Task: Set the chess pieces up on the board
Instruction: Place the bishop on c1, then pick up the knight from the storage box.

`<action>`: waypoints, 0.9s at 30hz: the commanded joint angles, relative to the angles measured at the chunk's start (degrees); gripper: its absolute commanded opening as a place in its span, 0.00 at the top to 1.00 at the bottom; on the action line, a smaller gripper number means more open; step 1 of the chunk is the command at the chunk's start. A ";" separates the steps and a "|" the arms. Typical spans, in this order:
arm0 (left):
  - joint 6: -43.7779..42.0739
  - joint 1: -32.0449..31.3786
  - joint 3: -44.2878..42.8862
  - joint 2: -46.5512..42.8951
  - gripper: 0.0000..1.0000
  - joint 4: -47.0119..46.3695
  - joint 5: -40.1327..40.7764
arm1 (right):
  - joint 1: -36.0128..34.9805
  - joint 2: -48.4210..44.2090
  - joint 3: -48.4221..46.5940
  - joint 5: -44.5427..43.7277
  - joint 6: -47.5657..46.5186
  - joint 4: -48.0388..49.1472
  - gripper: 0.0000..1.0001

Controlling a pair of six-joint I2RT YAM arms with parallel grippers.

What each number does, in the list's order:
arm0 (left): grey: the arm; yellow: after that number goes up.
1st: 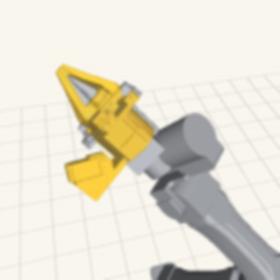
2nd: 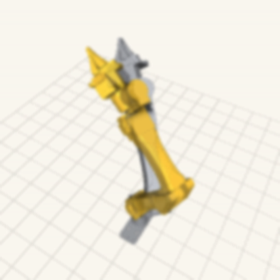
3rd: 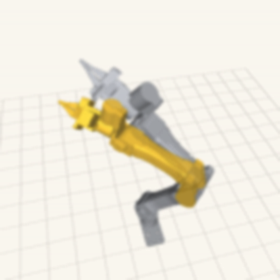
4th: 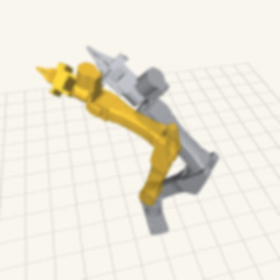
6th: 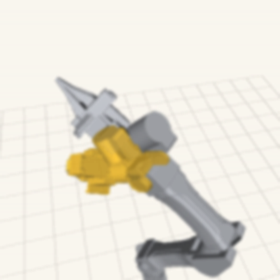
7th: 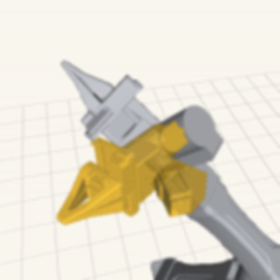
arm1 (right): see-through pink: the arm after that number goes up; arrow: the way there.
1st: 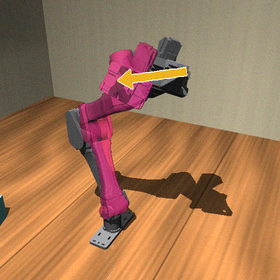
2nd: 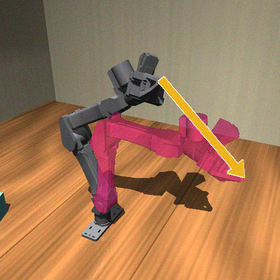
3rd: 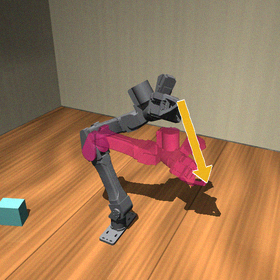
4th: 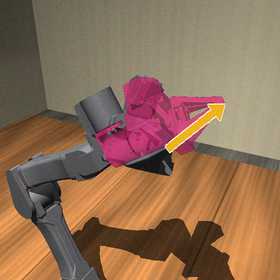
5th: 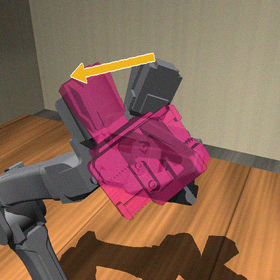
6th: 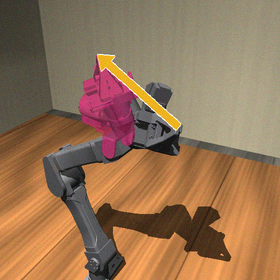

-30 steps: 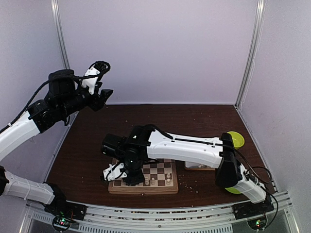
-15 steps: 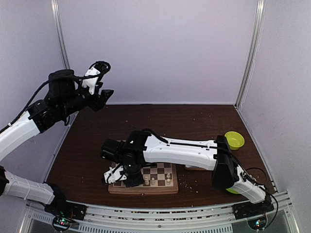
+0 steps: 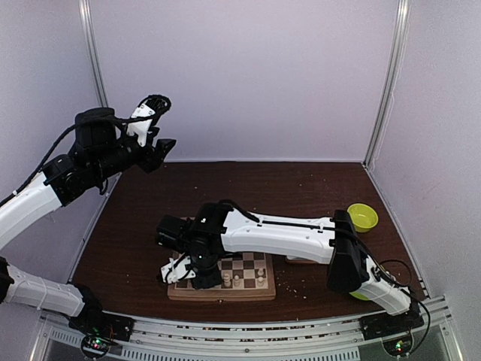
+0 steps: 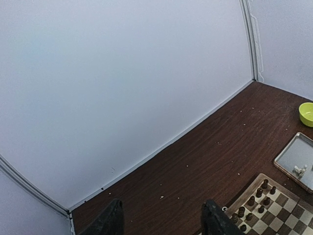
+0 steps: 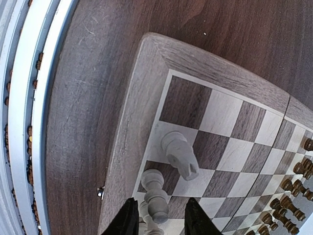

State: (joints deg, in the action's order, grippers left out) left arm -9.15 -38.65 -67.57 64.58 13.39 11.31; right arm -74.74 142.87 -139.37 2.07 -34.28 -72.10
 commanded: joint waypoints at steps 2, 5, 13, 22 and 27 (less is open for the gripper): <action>-0.44 0.36 0.07 -0.19 0.45 -2.14 -0.94 | 0.31 -3.73 -0.77 -0.74 0.44 0.11 0.67; -0.48 0.33 0.31 -0.06 0.45 -2.33 -0.30 | 0.42 -8.61 1.01 0.58 0.76 -1.18 0.66; -0.68 0.34 0.69 1.84 0.45 -2.54 1.95 | 6.47 -32.57 26.44 7.31 1.20 4.32 0.64; -0.17 0.33 -1.89 7.67 0.46 0.99 -2.80 | 27.79 -49.46 57.66 9.56 4.70 12.75 0.70; 0.48 0.33 -2.83 9.71 0.46 1.90 -5.28 | 37.25 -53.84 66.95 6.83 5.85 15.79 0.70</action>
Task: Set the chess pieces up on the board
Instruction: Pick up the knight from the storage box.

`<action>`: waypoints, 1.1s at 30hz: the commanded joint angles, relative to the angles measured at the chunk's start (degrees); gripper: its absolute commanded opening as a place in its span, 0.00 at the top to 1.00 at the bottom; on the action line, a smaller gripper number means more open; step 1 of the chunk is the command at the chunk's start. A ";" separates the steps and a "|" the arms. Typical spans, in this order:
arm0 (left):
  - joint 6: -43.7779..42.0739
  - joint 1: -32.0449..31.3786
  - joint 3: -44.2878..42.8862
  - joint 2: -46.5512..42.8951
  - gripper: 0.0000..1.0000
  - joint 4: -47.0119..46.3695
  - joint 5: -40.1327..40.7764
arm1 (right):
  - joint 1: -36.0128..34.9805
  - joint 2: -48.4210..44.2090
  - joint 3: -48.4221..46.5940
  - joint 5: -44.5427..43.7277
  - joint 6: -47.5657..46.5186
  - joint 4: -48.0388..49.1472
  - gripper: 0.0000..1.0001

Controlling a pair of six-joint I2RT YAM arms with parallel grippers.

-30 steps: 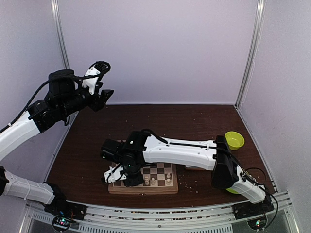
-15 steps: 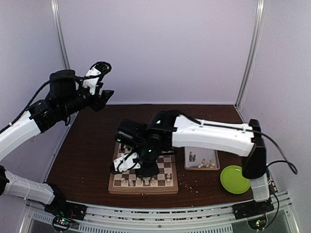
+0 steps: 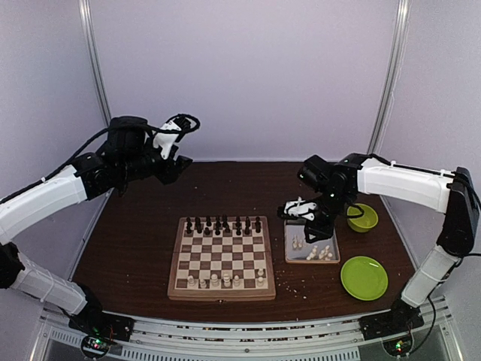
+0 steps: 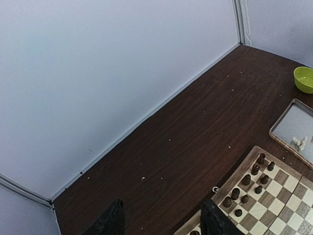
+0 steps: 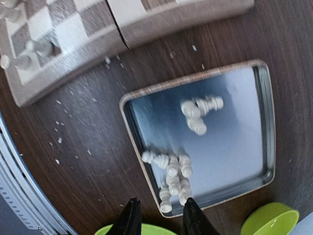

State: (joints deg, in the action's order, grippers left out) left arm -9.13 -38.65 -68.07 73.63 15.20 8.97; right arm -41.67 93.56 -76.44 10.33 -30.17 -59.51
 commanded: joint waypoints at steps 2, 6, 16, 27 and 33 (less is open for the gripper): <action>0.64 0.33 -2.33 0.86 0.46 0.10 -3.25 | 6.47 -3.39 5.89 -1.90 1.42 2.85 0.72; 0.83 0.17 -2.33 0.91 0.46 0.15 -3.78 | 9.90 -1.32 9.18 -2.27 1.72 5.21 0.70; 1.13 0.16 -2.58 1.08 0.45 0.43 -4.61 | 12.56 1.99 10.07 -0.19 1.52 4.93 0.69; 1.39 0.15 -2.77 1.35 0.45 0.52 -5.39 | 13.19 5.76 11.13 -0.90 1.61 5.61 0.72; 1.65 0.16 -2.77 1.56 0.45 0.53 -5.52 | 14.02 6.51 11.08 -1.28 1.52 5.48 0.81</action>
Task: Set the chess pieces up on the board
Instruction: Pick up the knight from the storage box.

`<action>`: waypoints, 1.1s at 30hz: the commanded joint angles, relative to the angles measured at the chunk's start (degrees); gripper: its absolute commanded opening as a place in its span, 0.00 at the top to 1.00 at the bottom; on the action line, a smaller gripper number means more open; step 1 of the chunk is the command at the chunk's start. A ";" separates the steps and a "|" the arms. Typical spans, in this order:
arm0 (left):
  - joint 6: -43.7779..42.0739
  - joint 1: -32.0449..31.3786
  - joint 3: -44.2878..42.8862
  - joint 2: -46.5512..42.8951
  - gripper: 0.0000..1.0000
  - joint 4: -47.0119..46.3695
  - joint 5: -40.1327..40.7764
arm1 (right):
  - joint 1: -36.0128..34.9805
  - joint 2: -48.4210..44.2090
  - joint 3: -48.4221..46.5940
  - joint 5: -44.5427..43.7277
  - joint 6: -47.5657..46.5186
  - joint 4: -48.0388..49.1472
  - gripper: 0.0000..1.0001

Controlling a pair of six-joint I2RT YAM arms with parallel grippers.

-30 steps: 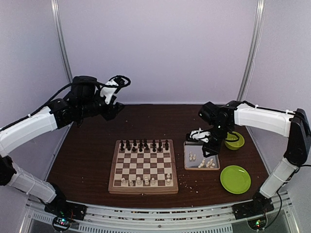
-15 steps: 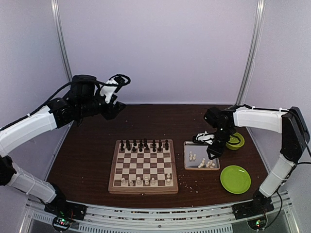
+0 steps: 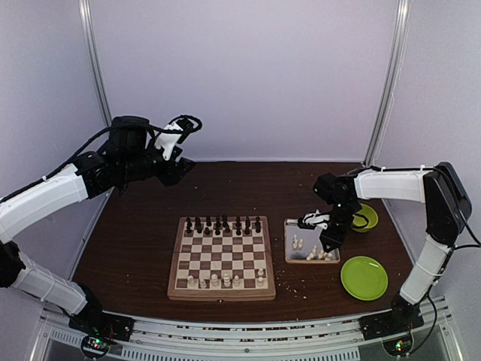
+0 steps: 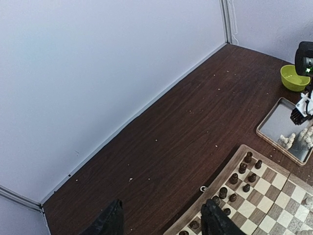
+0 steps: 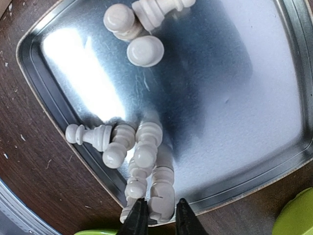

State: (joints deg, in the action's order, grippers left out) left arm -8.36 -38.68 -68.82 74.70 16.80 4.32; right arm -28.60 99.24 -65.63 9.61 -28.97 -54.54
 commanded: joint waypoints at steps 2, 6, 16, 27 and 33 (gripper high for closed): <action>0.97 0.18 -2.15 0.70 0.45 -0.94 -1.04 | 1.32 0.91 0.03 -0.11 0.32 0.34 0.85; 1.15 0.11 -2.29 0.80 0.45 -0.80 -1.41 | 2.15 1.03 -0.36 0.35 0.23 0.66 0.91; 1.36 -0.08 -2.37 1.15 0.44 -0.81 -1.79 | 4.99 0.78 -3.00 0.08 1.64 4.77 0.96; 1.33 -0.52 -2.64 1.07 0.44 -0.43 -1.82 | 5.15 -2.58 -4.59 2.84 1.95 3.48 0.97; 1.16 -0.61 -2.64 0.76 0.44 -0.28 -1.52 | 5.13 0.15 -4.14 3.60 1.47 2.38 0.96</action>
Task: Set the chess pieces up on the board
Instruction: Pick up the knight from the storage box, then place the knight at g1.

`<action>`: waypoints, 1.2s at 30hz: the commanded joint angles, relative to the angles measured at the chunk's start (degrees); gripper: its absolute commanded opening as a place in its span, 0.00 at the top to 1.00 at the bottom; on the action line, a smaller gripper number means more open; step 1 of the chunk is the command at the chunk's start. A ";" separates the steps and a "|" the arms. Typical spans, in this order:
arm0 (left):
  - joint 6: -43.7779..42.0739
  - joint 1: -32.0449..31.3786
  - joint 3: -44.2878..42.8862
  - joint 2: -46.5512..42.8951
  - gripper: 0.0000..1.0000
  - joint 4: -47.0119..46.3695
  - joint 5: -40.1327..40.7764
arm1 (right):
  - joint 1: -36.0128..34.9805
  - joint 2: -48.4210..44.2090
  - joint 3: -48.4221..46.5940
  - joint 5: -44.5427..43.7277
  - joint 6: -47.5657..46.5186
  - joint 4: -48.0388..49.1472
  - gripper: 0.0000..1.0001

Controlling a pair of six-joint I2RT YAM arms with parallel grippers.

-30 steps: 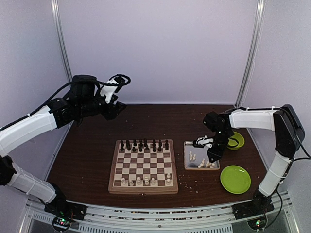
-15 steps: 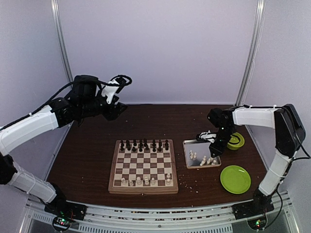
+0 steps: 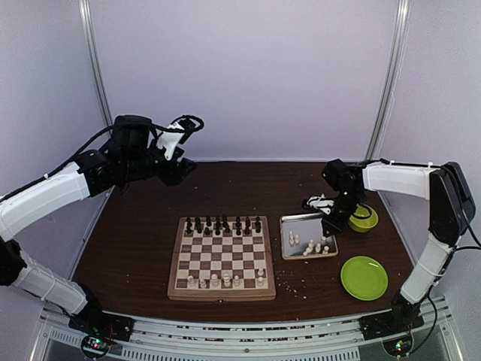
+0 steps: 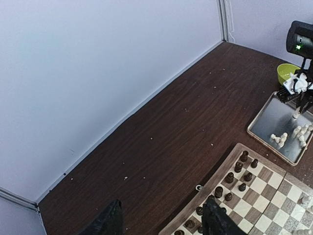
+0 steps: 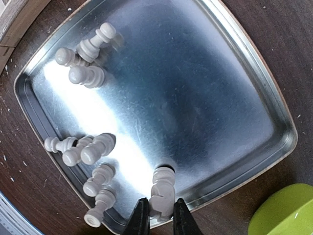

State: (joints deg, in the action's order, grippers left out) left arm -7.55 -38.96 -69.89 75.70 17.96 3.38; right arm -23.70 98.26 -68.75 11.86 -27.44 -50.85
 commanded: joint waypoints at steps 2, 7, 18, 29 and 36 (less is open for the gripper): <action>0.27 -0.33 -1.57 -0.29 0.42 -1.43 -0.46 | 0.26 1.54 -0.59 1.50 -0.28 -1.58 0.96; 0.28 -0.33 -1.64 -0.12 0.38 -1.43 -0.70 | 0.26 1.51 0.35 1.86 -0.98 -2.54 0.96; 0.26 -0.42 -1.74 0.09 0.37 -1.26 -0.78 | 0.78 3.12 -2.87 16.89 -4.16 -9.93 0.96; -0.09 -0.50 -1.74 -0.36 0.36 -1.08 -0.13 | -1.62 -1.34 -7.44 19.82 -4.78 -13.17 0.95; -0.09 -0.50 -1.74 -0.53 0.36 -1.12 0.38 | -15.60 -2.79 -12.85 10.89 -5.22 -14.55 0.94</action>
State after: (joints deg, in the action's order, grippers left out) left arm -7.57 -39.11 -69.89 75.70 18.06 3.42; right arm -31.66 97.03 -78.72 27.81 -31.77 -63.29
